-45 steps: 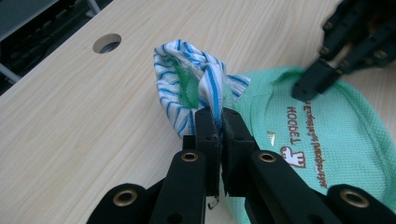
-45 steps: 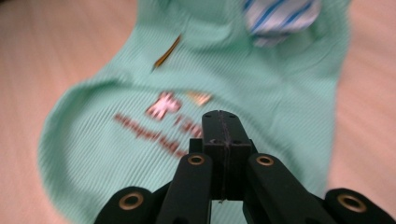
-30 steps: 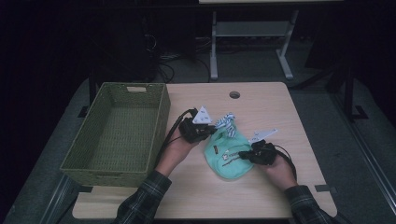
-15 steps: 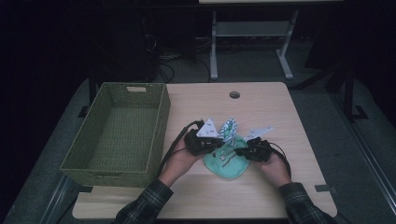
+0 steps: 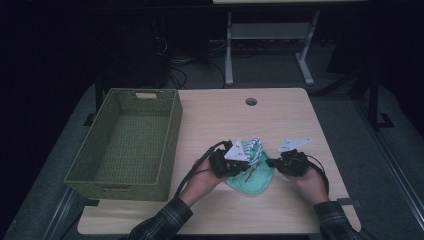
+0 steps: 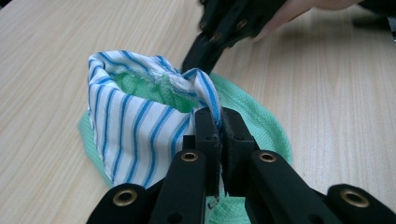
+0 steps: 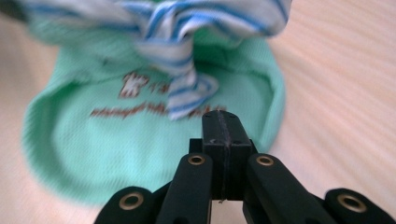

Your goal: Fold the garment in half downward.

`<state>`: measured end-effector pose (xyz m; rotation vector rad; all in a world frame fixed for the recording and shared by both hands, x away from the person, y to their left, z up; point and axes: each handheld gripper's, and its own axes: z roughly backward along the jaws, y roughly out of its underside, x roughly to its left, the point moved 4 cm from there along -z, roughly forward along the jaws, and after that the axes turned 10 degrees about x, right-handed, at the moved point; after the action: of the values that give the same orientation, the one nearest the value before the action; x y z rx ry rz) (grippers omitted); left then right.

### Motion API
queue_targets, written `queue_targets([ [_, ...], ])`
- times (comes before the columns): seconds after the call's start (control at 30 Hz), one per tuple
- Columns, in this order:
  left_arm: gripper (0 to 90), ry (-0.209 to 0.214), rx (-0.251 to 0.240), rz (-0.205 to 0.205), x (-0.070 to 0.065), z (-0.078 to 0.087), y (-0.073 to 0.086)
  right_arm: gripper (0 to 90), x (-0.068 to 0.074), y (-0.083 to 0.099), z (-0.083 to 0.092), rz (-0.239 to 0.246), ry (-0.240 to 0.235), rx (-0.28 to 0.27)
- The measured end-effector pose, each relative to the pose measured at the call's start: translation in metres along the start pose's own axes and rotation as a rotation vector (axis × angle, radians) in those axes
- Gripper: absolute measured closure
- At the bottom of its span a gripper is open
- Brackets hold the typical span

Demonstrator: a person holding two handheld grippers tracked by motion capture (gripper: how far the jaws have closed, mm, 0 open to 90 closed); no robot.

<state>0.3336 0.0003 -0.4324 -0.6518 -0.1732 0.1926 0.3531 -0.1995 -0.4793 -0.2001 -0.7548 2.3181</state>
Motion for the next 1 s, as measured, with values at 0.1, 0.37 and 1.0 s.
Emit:
queue_targets([
  [0.1, 86.7, 0.002, 0.0, -0.003, -0.002, -0.001, -0.001, 90.0, 0.005, 0.011, 0.003, 0.006, -0.01, 0.022],
  [0.37, 86.7, 0.021, -0.01, -0.035, -0.012, -0.007, -0.004, 90.0, 0.007, 0.022, -0.005, 0.002, -0.031, 0.063],
  [1.0, 83.0, 0.151, 0.084, -0.094, -0.053, -0.06, 0.002, 89.9, -0.002, 0.024, 0.001, -0.021, -0.003, 0.049],
])
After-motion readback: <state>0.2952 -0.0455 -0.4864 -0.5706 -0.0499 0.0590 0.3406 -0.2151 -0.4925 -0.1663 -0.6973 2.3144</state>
